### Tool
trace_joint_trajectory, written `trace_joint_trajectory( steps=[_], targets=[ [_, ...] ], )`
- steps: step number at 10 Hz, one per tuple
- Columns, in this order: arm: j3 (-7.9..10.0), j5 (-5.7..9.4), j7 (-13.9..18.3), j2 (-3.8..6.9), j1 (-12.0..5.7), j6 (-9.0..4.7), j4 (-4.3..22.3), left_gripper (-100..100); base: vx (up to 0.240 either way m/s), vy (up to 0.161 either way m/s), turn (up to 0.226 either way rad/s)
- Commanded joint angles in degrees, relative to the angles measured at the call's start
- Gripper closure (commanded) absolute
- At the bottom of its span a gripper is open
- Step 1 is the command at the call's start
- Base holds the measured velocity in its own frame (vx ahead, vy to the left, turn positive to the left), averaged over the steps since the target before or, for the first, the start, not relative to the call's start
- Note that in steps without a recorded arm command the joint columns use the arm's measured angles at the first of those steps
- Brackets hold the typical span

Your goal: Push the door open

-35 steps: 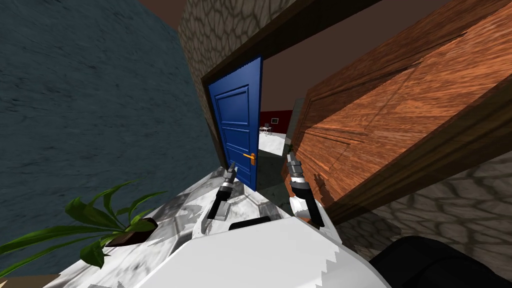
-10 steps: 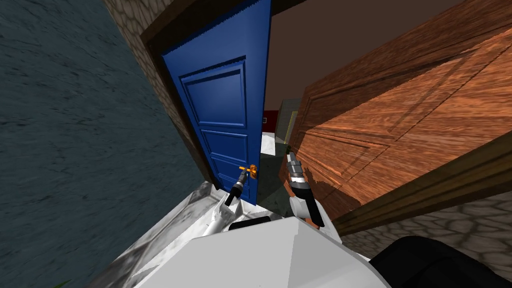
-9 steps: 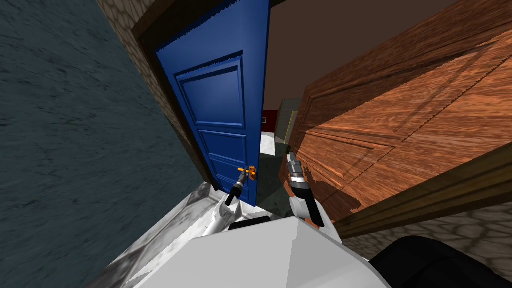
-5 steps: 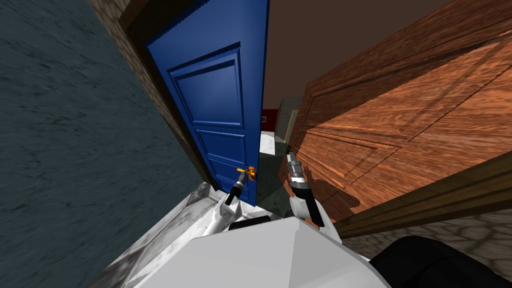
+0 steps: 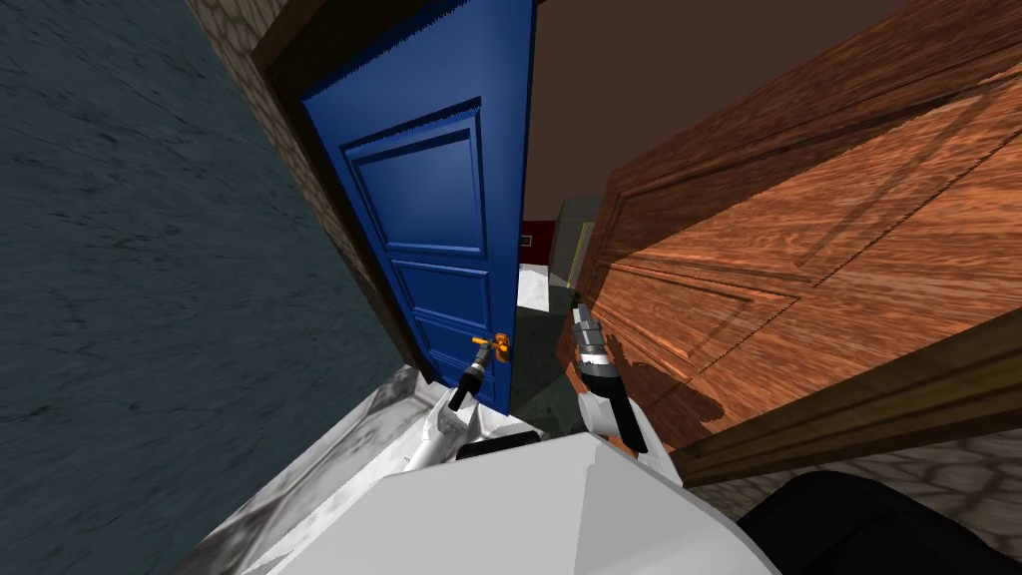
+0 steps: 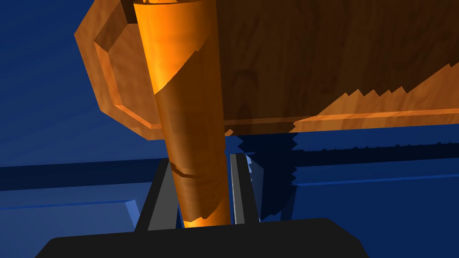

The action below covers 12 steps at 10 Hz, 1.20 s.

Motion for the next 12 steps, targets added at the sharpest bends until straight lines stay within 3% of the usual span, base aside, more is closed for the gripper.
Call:
trace_joint_trajectory(
  steps=[1,12],
  targets=[
    [1.26,0.15,-0.21,0.29,-0.60,-0.45,0.06,100,0.147,-0.119,0.054],
    [8.88,0.94,-2.12,0.66,-2.41,-0.51,2.75,100,0.133,-0.134,0.062]
  ],
)
